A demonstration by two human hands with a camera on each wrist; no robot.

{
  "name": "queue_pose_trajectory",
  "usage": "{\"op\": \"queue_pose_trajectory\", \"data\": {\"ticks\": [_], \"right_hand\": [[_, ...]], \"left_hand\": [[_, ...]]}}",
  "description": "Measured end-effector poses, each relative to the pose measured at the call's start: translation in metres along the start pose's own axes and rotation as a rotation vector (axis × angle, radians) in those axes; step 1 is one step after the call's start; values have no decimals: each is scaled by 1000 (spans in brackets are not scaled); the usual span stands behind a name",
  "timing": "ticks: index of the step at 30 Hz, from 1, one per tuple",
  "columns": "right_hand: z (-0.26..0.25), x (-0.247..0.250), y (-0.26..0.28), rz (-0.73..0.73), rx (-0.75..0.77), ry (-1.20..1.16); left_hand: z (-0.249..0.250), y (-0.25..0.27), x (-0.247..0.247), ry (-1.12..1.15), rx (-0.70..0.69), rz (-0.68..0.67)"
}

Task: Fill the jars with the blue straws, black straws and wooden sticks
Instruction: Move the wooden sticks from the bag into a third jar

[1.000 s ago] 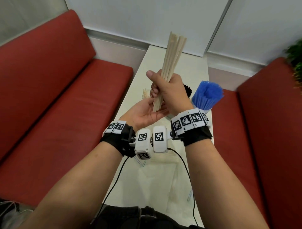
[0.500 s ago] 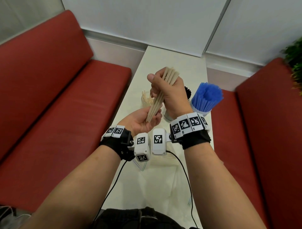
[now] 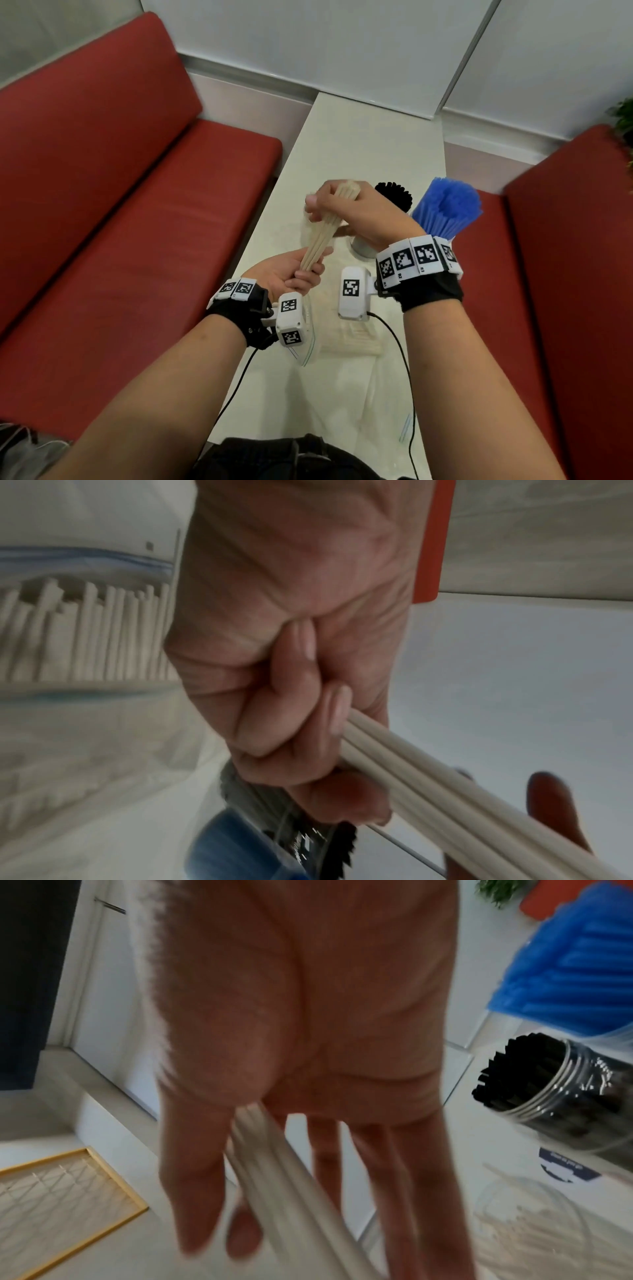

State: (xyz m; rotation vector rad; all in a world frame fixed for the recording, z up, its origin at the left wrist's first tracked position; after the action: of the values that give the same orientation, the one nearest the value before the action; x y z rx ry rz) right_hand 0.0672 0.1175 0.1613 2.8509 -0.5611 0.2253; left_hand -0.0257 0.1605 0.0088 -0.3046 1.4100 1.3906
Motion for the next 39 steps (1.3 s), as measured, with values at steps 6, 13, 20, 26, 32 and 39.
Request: {"op": "queue_pose_trajectory", "data": {"ticks": [6,13,20,26,32,39], "right_hand": [[29,-4,-4,-108,-269,84],[-4,28,-26,30,-85,70],[-26,87,-54,406,51,197],[10,74,-79,469,-28,281],[12,82,-91,535,-22,209],[32,90,-109,542,-90,313]], "left_hand": [[-16,-12,49,-37,16,128],[42,-12,36,-81,-238,283],[78,12,75,-591,-272,772],[64,0,98,-1138,-74,879],[47,-20,86,-1746,14,670],[20,-42,105,-1787,91,574]]}}
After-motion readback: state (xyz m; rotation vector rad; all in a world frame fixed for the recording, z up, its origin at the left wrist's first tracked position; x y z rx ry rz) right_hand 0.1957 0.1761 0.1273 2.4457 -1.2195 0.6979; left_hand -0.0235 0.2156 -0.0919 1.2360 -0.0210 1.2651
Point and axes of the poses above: each hand's wrist, its own y-axis away from the middle knuckle, its own x-axis out of the back of the hand, z = x × y, the point moved 6 cm from there along -y, towards the middle knuckle, and after that the axes turned 2 degrees about -z, right-handed, at the moved point
